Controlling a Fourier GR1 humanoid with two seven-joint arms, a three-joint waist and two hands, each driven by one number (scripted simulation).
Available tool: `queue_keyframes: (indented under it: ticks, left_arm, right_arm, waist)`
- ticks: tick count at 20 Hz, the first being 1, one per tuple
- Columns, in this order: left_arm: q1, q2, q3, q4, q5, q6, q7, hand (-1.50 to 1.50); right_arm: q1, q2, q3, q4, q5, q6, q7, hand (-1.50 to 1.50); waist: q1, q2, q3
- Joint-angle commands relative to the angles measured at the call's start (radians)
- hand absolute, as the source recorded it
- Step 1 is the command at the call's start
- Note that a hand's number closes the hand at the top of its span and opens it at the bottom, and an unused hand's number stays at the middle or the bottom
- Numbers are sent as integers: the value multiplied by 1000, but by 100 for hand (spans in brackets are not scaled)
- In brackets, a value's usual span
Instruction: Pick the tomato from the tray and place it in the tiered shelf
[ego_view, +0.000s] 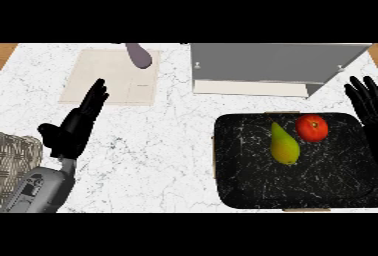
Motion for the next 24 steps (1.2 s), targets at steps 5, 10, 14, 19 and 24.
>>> queue_keyframes:
  ticks: [5,10,14,19,24]
  left_arm:
    - [146,-9,64,131,73,33,142,0]
    - [196,-45,36,87,116,23,239,0]
    - [138,-4,98,132,148,-15,290,0]
    - [165,-47,66,81,117,26,295,0]
    - [181,-24,93,81,113,4,283,0]
  right_arm:
    - [-75,-227,-225,81,-26,56,3,150]
    - [-39,-303,-226,340,83,-3,175,150]
    - [-18,-332,-253,404,46,182,-8,-150]
    - [-59,-409,-199,346,23,377,36,-150]
    - [-14,-433,-170,113,-24,430,209,-150]
  waist:
    - [-24,-49,-10]
    - [6,-45,-8]
    - [-22,-48,-8]
    - [-12,-50,-9]
    - [-32,-55,-12]
